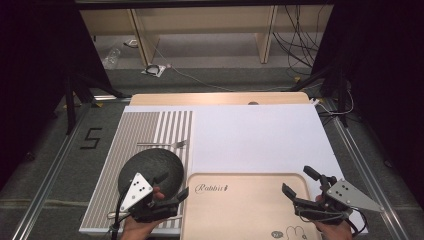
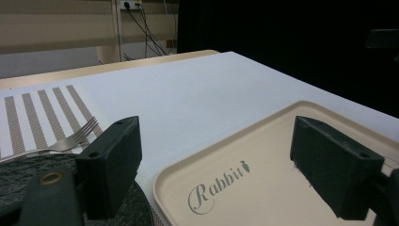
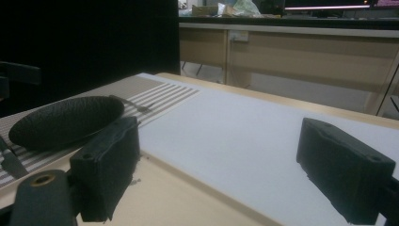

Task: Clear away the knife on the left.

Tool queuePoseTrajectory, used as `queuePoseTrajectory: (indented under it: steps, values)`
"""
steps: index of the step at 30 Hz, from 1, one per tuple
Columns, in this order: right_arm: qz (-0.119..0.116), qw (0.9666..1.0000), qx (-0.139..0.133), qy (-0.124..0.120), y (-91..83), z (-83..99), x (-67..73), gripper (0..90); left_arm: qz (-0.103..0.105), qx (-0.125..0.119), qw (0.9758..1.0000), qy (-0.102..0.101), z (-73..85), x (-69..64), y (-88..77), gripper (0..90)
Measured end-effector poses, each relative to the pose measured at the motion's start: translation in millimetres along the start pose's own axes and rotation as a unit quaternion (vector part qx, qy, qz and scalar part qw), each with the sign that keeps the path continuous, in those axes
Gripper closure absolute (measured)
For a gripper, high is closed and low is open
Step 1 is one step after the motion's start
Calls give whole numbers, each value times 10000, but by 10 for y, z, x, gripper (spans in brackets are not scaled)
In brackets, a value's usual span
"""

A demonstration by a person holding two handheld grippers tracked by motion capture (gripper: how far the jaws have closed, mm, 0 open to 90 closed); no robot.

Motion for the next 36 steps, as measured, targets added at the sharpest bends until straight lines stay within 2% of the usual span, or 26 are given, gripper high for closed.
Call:
queuePoseTrajectory:
  steps: [14,19,24,28,29,32,36]
  values:
    - [-33,10000,4,-8,-2,0,13,154,-17,43,10000,-11,1,6,-7,170]
    - [-34,10000,0,-24,-2,1,13,156,34,167,9998,-75,-6,19,-39,170]
    - [-45,10000,6,-21,0,3,18,157,98,537,9984,-123,17,52,-68,173]
    - [-57,10000,10,-27,-1,4,20,157,105,790,9968,-16,15,60,-89,178]
    - [-71,10000,18,10,-4,2,22,157,113,903,9958,67,12,60,-102,179]
    - [-93,10000,15,-4,-4,2,30,158,112,1006,9948,116,9,71,-121,179]
    - [-103,9999,8,-10,-6,1,33,158,125,1138,9934,79,-16,127,-194,179]
Point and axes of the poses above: each handheld gripper's, and its own axes: y roughly forward along the jaws, z roughly out of its underside, x roughly to its left, the point moved 8 cm from there along y, roughly forward along the jaws, and after that the axes turned 10 degrees about z, right-handed, at the moved point
